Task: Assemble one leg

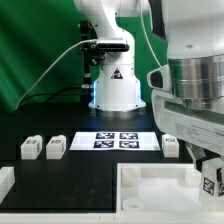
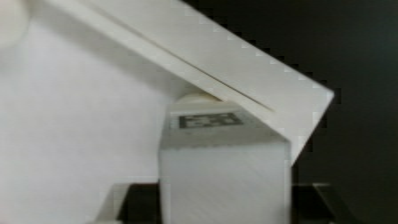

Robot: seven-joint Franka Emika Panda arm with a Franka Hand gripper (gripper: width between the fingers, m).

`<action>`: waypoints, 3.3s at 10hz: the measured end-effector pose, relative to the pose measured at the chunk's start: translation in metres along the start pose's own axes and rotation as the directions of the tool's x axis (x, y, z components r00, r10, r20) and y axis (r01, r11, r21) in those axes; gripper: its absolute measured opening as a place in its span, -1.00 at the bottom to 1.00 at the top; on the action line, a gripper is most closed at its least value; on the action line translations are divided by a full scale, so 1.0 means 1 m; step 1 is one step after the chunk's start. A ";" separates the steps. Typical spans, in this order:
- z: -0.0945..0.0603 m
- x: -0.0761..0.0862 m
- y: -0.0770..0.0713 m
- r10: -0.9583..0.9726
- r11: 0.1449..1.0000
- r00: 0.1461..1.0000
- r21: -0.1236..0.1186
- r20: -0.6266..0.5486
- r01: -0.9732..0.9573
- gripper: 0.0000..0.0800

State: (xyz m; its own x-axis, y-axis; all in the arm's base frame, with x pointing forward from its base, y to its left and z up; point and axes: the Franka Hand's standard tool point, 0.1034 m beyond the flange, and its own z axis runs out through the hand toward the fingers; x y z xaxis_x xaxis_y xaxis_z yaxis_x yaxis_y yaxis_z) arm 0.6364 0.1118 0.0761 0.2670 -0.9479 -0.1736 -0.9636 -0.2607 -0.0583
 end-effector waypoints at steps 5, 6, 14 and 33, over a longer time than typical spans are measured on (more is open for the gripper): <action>-0.001 -0.002 0.002 0.518 0.854 0.852 0.006 0.077 -0.520 -0.26; 0.000 -0.002 0.002 0.487 0.872 0.870 0.007 0.077 -0.489 -0.11; 0.002 -0.006 0.004 -0.413 0.911 0.910 0.018 0.045 0.412 0.62; 0.000 -0.008 0.001 0.434 0.901 0.898 0.000 0.072 -0.435 -0.09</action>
Offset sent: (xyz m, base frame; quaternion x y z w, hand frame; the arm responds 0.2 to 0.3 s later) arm -0.0044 0.0036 0.0009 -0.0022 -0.0089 0.2701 0.9628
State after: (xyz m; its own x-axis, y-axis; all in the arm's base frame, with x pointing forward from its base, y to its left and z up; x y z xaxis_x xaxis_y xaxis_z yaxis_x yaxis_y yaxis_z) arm 0.6333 0.1195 0.0777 -0.1774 -0.9514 -0.2519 -0.9839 0.1774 0.0230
